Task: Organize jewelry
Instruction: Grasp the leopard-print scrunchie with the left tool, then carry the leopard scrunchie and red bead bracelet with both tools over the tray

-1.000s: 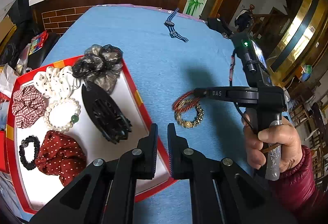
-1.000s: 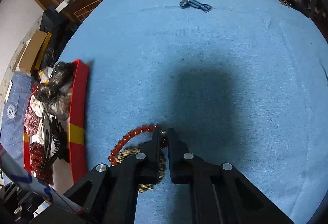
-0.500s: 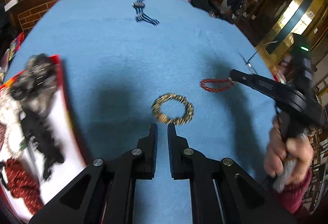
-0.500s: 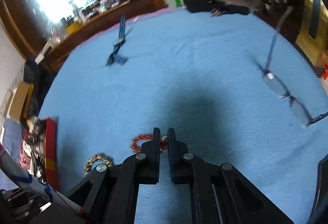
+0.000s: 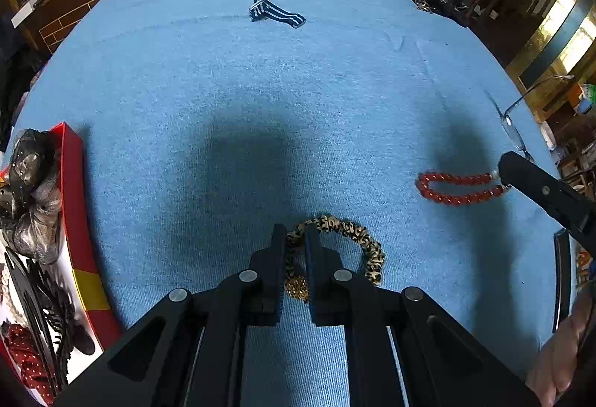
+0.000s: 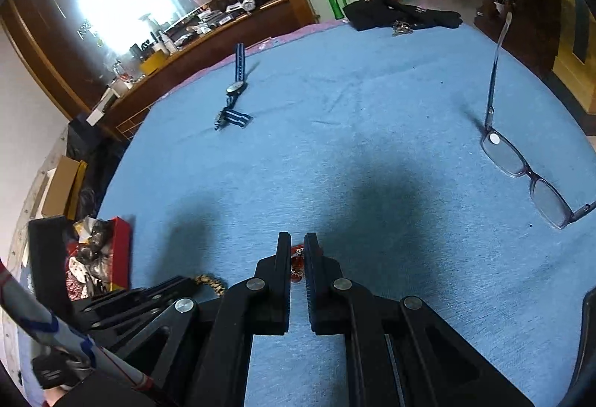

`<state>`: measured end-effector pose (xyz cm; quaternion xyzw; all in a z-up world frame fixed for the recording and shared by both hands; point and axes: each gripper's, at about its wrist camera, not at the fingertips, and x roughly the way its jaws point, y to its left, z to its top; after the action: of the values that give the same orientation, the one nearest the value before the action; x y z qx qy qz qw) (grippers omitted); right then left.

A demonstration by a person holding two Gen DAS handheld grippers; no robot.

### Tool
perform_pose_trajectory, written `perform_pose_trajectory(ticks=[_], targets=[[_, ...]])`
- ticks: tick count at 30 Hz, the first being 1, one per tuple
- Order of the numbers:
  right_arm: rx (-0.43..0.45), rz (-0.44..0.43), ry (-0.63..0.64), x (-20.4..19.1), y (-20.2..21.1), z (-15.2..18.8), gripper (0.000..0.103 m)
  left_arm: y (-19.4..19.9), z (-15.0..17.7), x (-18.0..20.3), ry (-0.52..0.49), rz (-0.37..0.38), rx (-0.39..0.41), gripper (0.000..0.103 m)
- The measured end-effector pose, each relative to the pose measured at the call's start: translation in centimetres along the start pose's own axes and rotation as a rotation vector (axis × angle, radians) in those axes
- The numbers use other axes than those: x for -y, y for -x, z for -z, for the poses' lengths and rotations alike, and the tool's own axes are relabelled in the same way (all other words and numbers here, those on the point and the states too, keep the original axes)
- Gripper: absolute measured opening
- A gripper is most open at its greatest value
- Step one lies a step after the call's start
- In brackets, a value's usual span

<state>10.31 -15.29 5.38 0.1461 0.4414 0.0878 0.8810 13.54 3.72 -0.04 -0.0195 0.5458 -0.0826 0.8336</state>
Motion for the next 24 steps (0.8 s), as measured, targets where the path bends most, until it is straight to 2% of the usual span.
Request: perform_pose_trajectory(ticks=[4, 7, 13, 16, 19, 21, 22, 24], targets=[[0.000, -0.004, -0.007, 0.1, 0.0, 0.0, 0.007, 0.8, 0.0, 0.0, -0.017, -0.019, 0.013, 0.011], [-0.007, -0.007, -0.012, 0.2, -0.2, 0.0, 0.007, 1.1, -0.1, -0.2, -0.015, -0.027, 0.018, 0.035], [-0.009, -0.009, -0.016, 0.2, -0.3, 0.0, 0.007, 0.7, 0.2, -0.2, -0.035, -0.032, 0.003, 0.036], [-0.010, -0.014, -0.019, 0.3, -0.3, 0.0, 0.007, 0.2, 0.4, 0.1, -0.046, -0.029, -0.010, 0.022], [-0.011, -0.017, -0.016, 0.2, -0.3, 0.0, 0.007, -0.1, 0.6, 0.8, -0.070, -0.072, 0.015, 0.020], [-0.011, -0.022, -0.013, 0.1, -0.3, 0.0, 0.007, -0.1, 1.0, 1.5, -0.084, -0.102, 0.044, 0.014], [-0.010, -0.025, -0.011, 0.1, -0.3, 0.0, 0.007, -0.1, 1.1, 1.7, -0.081, -0.099, 0.053, 0.007], [-0.006, -0.028, -0.010, 0.1, -0.2, 0.0, 0.007, 0.1, 1.4, 1.6, -0.064, -0.083, 0.063, 0.005]])
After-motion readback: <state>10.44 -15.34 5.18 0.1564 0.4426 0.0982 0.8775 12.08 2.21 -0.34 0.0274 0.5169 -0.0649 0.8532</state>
